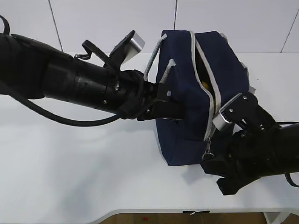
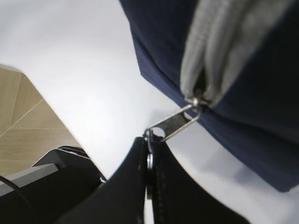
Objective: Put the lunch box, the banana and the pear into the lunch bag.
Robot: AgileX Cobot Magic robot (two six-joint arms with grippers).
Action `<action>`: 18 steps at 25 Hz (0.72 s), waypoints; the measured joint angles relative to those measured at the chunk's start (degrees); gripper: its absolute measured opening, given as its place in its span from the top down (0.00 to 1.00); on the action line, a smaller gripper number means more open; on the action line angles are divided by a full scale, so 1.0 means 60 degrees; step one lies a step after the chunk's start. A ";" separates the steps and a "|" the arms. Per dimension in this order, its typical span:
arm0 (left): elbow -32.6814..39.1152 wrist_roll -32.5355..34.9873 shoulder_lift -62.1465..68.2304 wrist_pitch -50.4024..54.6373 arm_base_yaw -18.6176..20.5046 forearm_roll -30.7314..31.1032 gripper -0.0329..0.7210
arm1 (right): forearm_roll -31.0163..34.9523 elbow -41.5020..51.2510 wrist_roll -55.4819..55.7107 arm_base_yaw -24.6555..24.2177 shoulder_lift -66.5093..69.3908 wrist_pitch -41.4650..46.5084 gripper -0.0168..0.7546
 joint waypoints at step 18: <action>0.0000 0.0000 0.0000 0.0000 0.0000 0.0000 0.97 | -0.2364 0.0000 0.3084 0.0000 -0.0571 0.0327 0.97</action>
